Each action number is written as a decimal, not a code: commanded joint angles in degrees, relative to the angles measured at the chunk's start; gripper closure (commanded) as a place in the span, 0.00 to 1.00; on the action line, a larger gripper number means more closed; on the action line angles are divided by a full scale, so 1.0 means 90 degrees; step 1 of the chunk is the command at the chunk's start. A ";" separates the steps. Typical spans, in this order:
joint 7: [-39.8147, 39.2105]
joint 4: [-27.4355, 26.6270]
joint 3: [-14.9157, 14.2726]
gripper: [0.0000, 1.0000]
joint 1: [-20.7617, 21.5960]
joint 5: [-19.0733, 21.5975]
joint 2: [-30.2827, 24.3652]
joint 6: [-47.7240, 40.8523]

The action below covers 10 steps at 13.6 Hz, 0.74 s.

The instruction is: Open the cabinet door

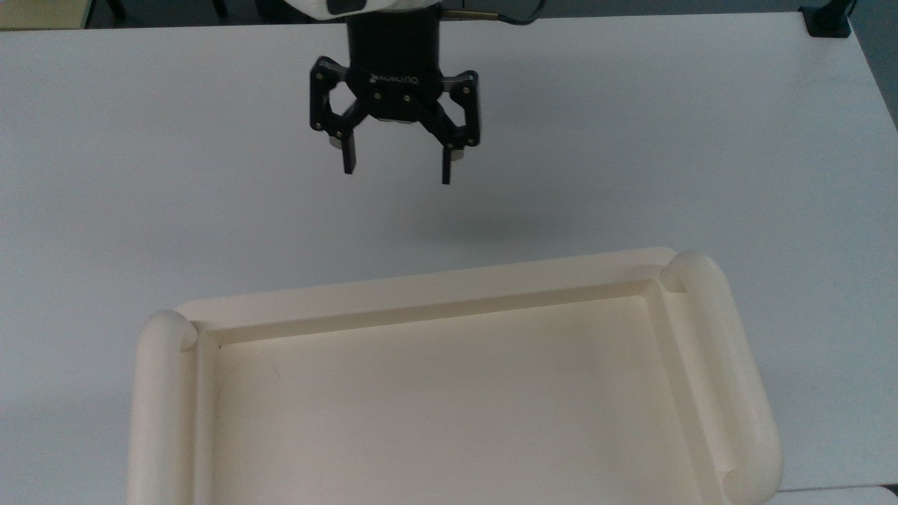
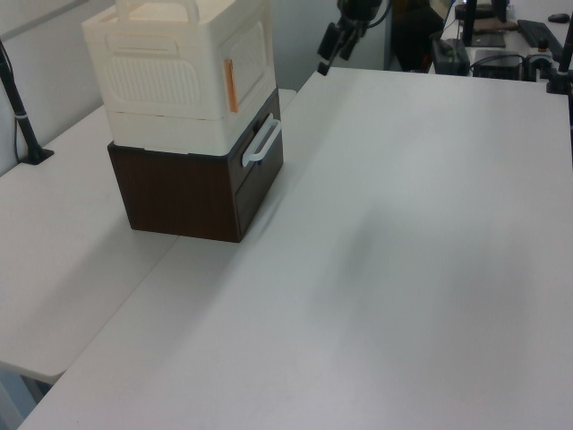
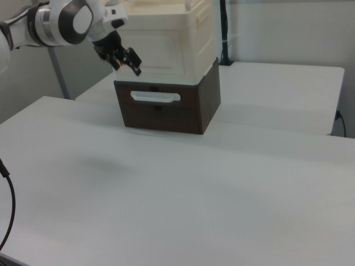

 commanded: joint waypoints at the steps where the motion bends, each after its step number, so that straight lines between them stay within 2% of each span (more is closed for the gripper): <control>1: 0.0324 0.0165 -0.0308 0.00 0.0617 0.0115 0.0418 0.1494; 4: 0.0646 0.0622 -0.0406 0.00 0.0939 0.0046 0.0857 0.1858; 6: 0.0802 0.1052 -0.0853 0.00 0.1357 0.0036 0.1218 0.1878; 7: 0.0919 0.1112 -0.0962 0.01 0.1447 0.0027 0.1297 0.1926; 10: 0.0930 0.1171 -0.1041 0.14 0.1487 -0.0177 0.1541 0.2743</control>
